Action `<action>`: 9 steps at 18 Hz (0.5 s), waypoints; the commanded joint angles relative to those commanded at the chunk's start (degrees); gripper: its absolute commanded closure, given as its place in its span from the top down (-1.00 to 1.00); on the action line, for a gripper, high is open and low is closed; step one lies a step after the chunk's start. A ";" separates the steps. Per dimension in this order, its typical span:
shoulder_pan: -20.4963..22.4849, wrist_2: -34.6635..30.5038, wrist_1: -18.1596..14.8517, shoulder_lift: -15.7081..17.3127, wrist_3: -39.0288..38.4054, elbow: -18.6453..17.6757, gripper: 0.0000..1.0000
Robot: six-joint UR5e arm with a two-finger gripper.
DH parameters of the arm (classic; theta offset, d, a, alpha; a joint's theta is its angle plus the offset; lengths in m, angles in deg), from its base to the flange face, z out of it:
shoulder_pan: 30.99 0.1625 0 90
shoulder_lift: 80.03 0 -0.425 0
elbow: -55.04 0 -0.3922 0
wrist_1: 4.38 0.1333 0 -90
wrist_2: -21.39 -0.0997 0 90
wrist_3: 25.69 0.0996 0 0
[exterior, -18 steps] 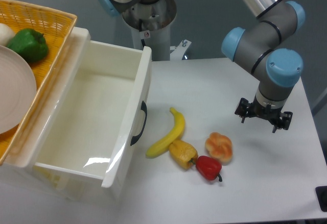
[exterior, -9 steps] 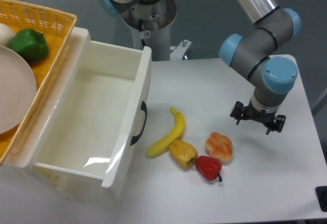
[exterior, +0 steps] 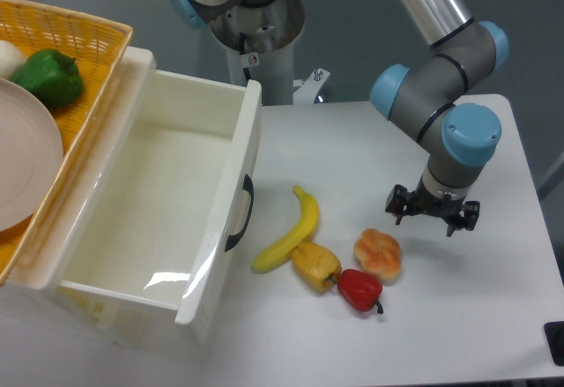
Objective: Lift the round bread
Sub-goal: 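Move the open gripper down toward the round orange bread roll, then lower the gripper around the bread roll and close on it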
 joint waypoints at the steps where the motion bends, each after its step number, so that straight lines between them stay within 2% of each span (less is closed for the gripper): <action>1: -0.61 0.00 0.00 -0.27 -0.17 -0.26 1.00; 9: -4.04 -0.09 0.00 -1.59 -5.44 -0.35 1.00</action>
